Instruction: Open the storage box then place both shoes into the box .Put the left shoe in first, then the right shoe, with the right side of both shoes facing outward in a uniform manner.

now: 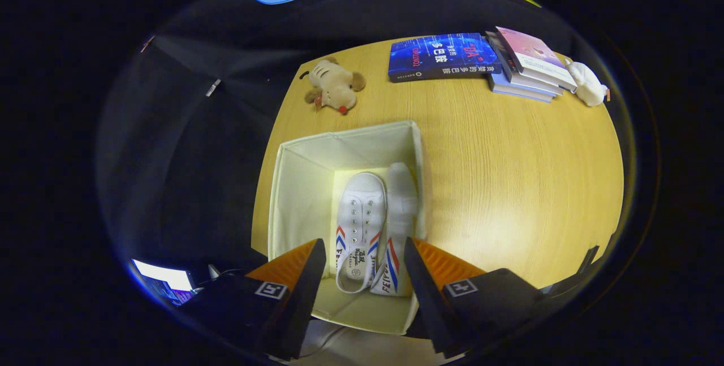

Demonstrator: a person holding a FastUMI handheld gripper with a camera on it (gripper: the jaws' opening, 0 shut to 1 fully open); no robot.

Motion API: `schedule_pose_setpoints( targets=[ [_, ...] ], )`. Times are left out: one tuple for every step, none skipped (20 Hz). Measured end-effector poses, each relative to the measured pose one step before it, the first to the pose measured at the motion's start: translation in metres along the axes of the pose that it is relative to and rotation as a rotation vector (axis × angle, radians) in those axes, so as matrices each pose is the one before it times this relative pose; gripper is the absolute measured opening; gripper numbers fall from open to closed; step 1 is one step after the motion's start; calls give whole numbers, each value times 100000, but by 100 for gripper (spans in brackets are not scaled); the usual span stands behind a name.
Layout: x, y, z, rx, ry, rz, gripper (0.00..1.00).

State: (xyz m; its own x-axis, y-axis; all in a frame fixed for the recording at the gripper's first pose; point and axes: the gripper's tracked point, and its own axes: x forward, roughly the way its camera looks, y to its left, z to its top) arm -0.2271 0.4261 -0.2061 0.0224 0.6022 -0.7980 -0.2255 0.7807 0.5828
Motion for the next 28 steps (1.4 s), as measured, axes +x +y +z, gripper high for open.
schedule_pose_setpoints(
  targets=[
    [70,24,15,133,-505,224,91],
    [-218,-79,176,28,-461,153,94],
    [5,-51,41,77,-529,268,95],
    [-146,15,127,-22,-685,380,96],
    [-100,25,203,-327,-773,552,96],
    [-148,-14,192,-254,-852,642,97],
    [-212,41,345,-162,-1439,953,96],
    [-298,-48,550,22,-2137,956,98],
    [-298,-8,678,-27,-2596,1269,99],
    [-384,-172,677,531,-2529,986,99],
    [-432,-467,767,643,-2375,377,99],
    [-505,-649,842,542,-2612,-164,99],
    [-458,-832,891,695,-2364,-398,99],
    [-347,-873,802,771,-2346,-453,99],
    [-383,-1068,882,678,-2262,-1005,99],
    [-405,-1109,766,210,-2073,-1043,99],
    [-368,-1258,785,-377,-1890,-1577,99],
    [-380,-1273,712,-1226,-1796,-1902,99],
    [-450,-1389,688,-1613,-1924,-2296,99],
    [-361,-1345,693,-1740,-1988,-2342,99],
    [-337,-1349,761,-1677,-2399,-2154,99],
    [-394,-1340,711,-1656,-2294,-2129,99],
    [-367,-1380,664,-1638,-2138,-2054,99],
    [-410,-1365,676,-1533,-2255,-2278,99],
    [-369,-1376,697,-1513,-2568,-2197,99],
    [-395,-1257,628,-1509,-2660,-1982,99],
    [-238,-1286,528,-1586,-2413,-2004,99],
    [-284,-1182,474,-1558,-2427,-1817,99]
  ],
)
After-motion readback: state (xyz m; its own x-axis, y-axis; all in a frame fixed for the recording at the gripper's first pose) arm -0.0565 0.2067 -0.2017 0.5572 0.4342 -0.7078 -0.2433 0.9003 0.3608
